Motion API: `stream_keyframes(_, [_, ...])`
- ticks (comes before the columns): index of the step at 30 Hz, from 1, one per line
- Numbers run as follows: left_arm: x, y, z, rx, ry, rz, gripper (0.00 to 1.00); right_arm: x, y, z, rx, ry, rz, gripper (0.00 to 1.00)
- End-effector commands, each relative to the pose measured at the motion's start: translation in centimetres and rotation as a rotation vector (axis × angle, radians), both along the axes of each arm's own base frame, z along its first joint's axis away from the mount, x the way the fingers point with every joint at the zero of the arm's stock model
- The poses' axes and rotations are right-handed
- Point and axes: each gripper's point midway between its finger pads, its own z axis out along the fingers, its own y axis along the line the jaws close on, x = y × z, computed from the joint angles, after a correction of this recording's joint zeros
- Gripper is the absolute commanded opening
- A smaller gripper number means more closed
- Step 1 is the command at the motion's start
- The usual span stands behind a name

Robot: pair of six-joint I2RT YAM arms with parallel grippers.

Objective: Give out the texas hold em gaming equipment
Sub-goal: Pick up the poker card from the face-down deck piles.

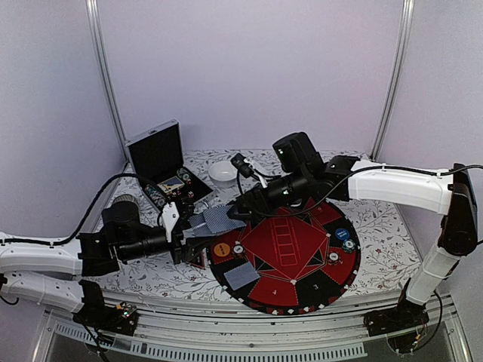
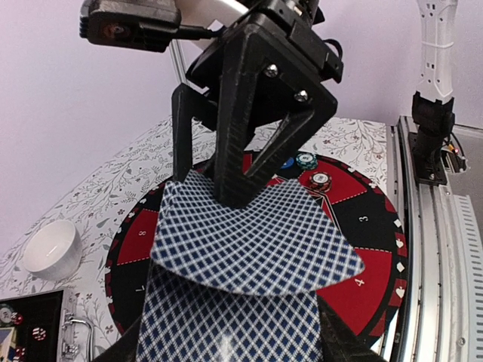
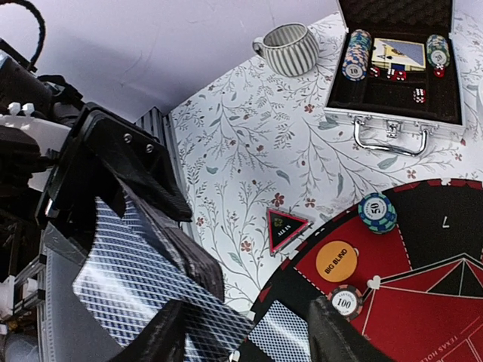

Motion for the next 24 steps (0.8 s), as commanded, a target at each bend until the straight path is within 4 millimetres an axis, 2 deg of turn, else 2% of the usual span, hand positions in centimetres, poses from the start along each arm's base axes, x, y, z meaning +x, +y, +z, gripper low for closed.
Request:
stream_keyframes(1, [0.4, 0.2, 2.2, -0.052, -0.047, 0.017, 0.55, -1.4, 0.2, 2.7, 0.058, 0.007, 0.066, 0.49])
stream_keyframes(5, [0.5, 0.3, 2.0, -0.047, -0.046, 0.022, 0.55, -1.6, 0.0, 3.1, 0.076, 0.023, 0.081, 0.4])
stream_keyframes(10, [0.6, 0.2, 1.9, -0.047, -0.044, 0.024, 0.55, -2.0, 0.2, 3.2, 0.096, 0.07, 0.106, 0.39])
stream_keyframes(12, [0.6, 0.2, 1.9, -0.046, -0.042, 0.025, 0.55, -1.6, 0.1, 3.4, 0.099, 0.085, 0.091, 0.44])
stream_keyframes(17, [0.6, 0.1, 2.0, -0.054, -0.034, 0.022, 0.55, -0.9, 0.1, 3.4, 0.094, 0.109, 0.045, 0.46])
stream_keyframes(21, [0.5, 0.0, 2.2, -0.063, -0.032, 0.019, 0.55, -0.9, 0.3, 2.4, 0.079, 0.147, 0.048, 0.42])
stream_keyframes(24, [0.7, 0.1, 2.1, -0.06, -0.033, 0.028, 0.55, -0.9, 0.1, 2.4, 0.077, 0.155, 0.045, 0.36])
